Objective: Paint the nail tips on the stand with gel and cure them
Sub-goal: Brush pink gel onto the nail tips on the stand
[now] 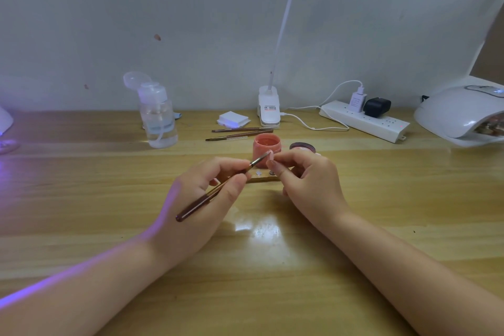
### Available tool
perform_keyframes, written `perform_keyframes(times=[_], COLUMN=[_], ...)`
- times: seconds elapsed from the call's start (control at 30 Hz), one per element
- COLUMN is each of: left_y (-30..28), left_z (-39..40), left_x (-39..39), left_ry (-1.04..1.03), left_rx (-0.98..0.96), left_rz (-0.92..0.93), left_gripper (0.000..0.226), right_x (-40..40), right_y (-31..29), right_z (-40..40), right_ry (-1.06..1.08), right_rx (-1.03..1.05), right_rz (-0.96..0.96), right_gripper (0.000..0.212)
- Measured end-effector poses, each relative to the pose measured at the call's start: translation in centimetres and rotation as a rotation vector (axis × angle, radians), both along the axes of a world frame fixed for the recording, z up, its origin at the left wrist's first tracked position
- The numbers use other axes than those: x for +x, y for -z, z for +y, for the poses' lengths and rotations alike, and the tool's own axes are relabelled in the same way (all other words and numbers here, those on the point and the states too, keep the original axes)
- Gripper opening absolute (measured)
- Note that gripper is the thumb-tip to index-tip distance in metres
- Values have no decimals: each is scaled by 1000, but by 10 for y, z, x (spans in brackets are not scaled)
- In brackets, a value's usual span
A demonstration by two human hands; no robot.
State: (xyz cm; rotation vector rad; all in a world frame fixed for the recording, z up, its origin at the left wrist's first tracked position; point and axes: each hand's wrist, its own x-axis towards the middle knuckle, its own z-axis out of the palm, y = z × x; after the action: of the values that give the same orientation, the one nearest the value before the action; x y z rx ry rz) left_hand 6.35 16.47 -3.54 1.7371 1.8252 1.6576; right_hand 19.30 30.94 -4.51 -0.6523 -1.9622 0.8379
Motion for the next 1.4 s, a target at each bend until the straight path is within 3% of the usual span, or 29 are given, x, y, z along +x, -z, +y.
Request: perform_keyframes(times=[0.47, 0.6, 0.9, 1.0, 1.13, 1.3, 1.4], left_y=[-3, -8, -50, -66, -86, -93, -90], left_z=[-4, -3, 30, 51, 86, 118, 125], left_x=[2, 3, -17, -23, -26, -21, -19], left_ry=[-3, -2, -113, -201, -290, -251, -242], left_rx=[51, 119, 29, -15, -176, -417, -508], left_rz=[0, -136, -384, -304, -56, 185, 225], left_gripper=[15, 14, 15, 14, 13, 20, 14], right_x=[1, 0, -1, -2, -2, -3, -3], right_y=[-1, 0, 1, 3, 4, 5, 5], right_z=[-1, 0, -1, -1, 0, 2, 4], right_ry=[-18, -16, 10, 7, -2, 15, 11], right_rx=[-28, -43, -59, -28, -3, 32, 37], right_rz=[27, 23, 38, 13, 17, 16, 19], right_gripper=[4, 7, 14, 15, 16, 15, 13])
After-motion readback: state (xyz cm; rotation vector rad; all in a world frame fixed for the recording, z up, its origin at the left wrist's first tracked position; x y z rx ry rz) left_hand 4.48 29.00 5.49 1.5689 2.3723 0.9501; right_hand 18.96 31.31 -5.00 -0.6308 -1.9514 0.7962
